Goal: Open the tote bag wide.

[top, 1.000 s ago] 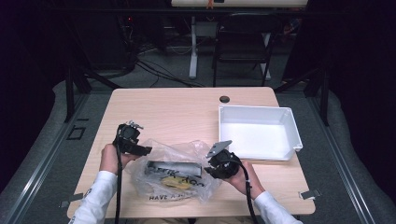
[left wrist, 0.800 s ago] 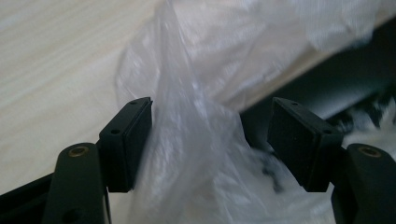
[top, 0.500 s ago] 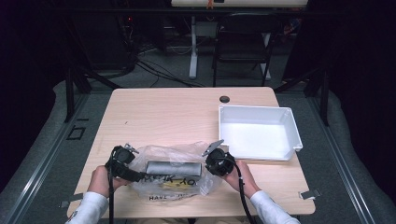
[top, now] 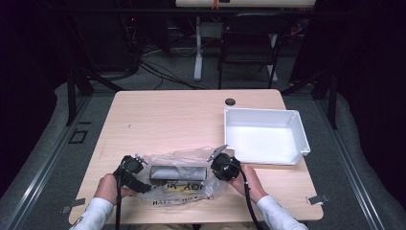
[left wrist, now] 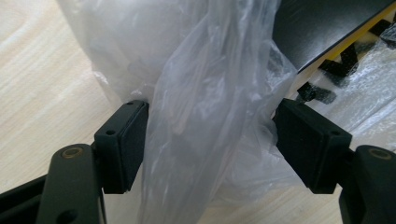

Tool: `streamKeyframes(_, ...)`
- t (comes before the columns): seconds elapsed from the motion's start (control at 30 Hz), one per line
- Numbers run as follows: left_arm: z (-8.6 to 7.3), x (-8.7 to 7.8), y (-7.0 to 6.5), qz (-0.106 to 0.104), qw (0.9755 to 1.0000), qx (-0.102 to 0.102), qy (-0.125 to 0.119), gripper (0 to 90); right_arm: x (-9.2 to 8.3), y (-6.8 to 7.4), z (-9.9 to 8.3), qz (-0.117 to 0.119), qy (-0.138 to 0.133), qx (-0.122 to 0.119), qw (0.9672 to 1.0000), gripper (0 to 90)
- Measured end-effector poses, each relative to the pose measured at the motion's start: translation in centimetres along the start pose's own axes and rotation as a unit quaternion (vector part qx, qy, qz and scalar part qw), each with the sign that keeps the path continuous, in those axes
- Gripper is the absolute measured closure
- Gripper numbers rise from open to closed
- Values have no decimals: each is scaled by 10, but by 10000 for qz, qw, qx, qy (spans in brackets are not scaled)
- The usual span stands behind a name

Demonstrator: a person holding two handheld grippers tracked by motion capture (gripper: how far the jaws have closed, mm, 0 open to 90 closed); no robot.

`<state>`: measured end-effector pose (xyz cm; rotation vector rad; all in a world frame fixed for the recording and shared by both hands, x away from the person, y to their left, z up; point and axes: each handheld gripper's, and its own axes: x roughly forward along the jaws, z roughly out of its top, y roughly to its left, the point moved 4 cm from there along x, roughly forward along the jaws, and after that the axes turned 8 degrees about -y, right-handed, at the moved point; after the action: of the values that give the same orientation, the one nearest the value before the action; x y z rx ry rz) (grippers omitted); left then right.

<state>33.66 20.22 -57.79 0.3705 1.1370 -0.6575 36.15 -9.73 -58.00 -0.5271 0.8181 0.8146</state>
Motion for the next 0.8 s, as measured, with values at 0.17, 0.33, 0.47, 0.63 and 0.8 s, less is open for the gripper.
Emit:
streamKeyframes(0.17,2,-7,0,-46,9998,0,-181,272,-10,-1,4,95,-179,-48,9998,678)
streamKeyframes(0.33,5,-20,-1,-120,9988,-3,-465,217,-23,-1,8,275,-394,-91,9988,590)
streamKeyframes(0.47,9,-30,-5,-114,9977,16,-667,176,-32,-2,10,370,-520,-205,9978,543)
streamKeyframes(0.63,14,-41,-7,-96,9952,15,-978,155,-41,-2,15,469,-681,-328,9960,491)
streamKeyframes(0.8,18,-46,-9,-106,9928,-8,-1194,144,-47,2,20,594,-774,-464,9941,460)
